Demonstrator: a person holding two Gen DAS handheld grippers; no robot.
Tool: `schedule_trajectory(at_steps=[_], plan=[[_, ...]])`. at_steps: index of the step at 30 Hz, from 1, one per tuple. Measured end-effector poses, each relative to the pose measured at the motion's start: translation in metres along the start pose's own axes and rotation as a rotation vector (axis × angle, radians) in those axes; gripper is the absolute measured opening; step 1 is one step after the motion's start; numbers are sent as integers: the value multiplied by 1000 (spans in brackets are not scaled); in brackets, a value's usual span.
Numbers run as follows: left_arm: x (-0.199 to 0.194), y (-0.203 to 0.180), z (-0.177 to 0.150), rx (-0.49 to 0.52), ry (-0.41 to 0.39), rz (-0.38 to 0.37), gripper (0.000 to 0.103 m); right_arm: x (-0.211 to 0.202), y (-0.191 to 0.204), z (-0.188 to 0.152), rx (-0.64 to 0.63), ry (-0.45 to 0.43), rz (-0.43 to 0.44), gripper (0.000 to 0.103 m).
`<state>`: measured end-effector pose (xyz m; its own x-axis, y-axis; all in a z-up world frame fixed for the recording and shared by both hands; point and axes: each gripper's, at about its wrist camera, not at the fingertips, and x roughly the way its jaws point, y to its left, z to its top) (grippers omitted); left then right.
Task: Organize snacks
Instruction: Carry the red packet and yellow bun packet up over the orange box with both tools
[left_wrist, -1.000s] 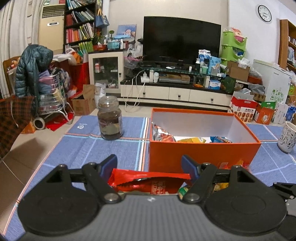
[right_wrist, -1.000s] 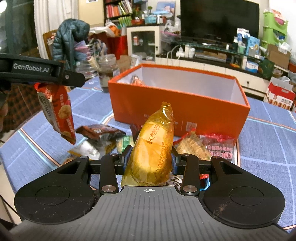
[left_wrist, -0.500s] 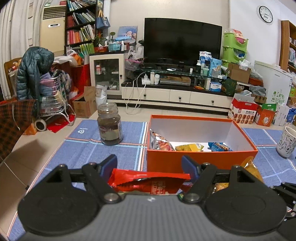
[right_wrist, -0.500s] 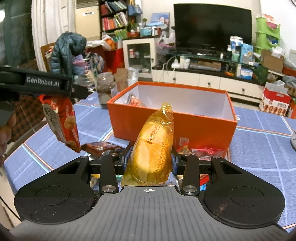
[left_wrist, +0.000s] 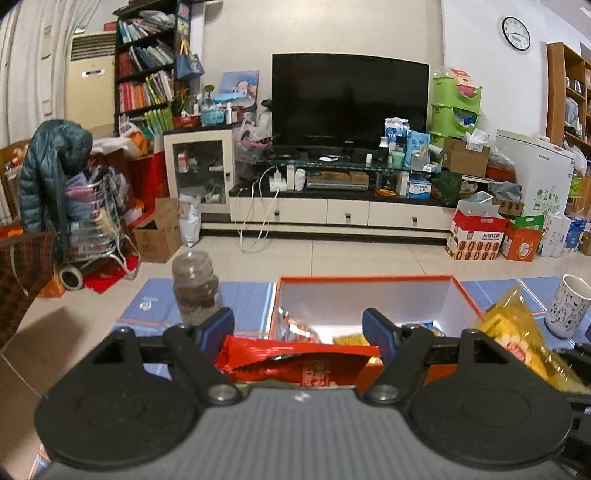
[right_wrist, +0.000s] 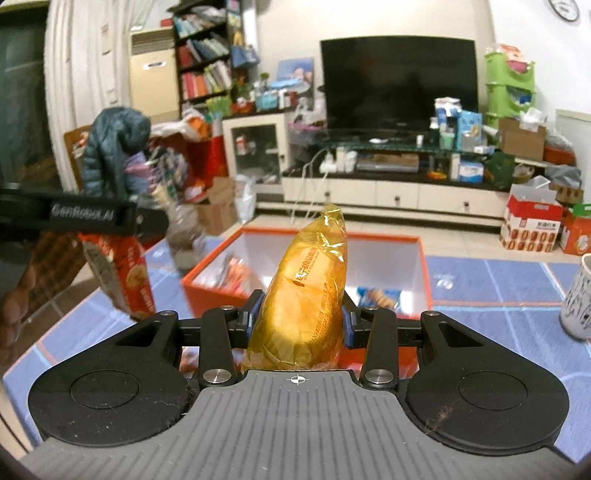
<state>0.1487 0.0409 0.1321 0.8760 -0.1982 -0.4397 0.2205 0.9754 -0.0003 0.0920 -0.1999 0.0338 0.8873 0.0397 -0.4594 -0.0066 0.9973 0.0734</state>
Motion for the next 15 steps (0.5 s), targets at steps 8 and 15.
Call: schedule_trajectory(at_steps=[8, 15], plan=[[36, -16, 20, 2, 6, -12, 74, 35, -30, 30, 52, -19, -41, 25], [70, -22, 22, -29, 28, -10, 74, 70, -47, 33, 75, 6, -64, 25]])
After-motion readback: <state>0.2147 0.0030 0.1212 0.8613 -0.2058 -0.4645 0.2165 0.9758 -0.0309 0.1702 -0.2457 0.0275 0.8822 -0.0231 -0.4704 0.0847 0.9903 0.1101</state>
